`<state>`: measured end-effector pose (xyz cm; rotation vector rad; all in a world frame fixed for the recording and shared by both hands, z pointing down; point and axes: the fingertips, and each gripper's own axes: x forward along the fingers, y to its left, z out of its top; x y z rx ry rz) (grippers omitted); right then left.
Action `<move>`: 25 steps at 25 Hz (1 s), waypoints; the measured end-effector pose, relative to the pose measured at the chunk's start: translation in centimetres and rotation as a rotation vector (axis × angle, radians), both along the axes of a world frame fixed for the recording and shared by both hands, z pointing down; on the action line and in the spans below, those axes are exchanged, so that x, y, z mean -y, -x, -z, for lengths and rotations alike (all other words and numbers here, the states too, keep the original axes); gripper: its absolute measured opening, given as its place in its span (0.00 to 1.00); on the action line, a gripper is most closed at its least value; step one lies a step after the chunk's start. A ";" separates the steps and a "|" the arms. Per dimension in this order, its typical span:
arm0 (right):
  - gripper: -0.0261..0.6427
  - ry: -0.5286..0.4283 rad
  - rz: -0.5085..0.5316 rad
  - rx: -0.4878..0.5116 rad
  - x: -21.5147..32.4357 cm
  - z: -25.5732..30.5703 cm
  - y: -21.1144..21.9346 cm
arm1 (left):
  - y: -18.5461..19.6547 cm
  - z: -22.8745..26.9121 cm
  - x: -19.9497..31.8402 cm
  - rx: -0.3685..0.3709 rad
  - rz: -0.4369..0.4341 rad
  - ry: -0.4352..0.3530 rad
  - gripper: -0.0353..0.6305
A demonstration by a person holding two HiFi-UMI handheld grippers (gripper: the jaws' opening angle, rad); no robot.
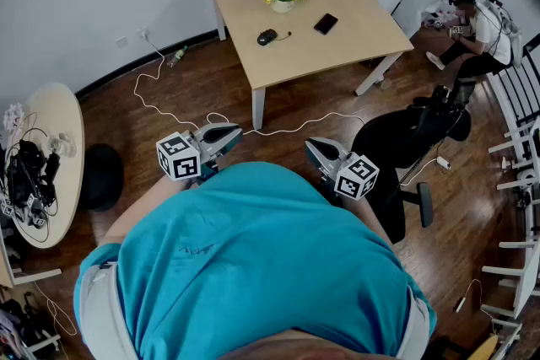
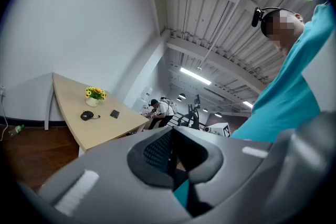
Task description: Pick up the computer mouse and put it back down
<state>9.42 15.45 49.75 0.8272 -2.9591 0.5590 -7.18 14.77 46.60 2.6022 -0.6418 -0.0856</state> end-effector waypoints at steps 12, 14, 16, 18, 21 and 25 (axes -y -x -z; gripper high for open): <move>0.04 0.025 0.038 0.020 -1.8 -1.8 -4.3 | -6.0 -1.3 -3.2 0.034 -0.001 0.067 0.06; 0.04 0.036 0.033 0.021 -1.6 -2.2 -4.0 | -5.5 -1.5 -3.2 0.036 0.006 0.063 0.06; 0.04 0.046 0.035 0.015 -1.4 -2.5 -3.1 | -4.7 -1.8 -2.9 0.027 0.014 0.066 0.06; 0.04 0.047 0.042 0.001 -0.9 -2.4 -1.7 | -3.8 -2.2 -2.3 0.009 0.009 0.073 0.06; 0.04 0.039 0.036 -0.034 0.6 -1.8 0.7 | -2.0 -2.5 -0.7 -0.021 -0.026 0.061 0.06; 0.04 0.025 0.003 -0.069 4.5 -1.0 5.1 | 2.9 -2.4 3.9 -0.061 -0.052 0.051 0.06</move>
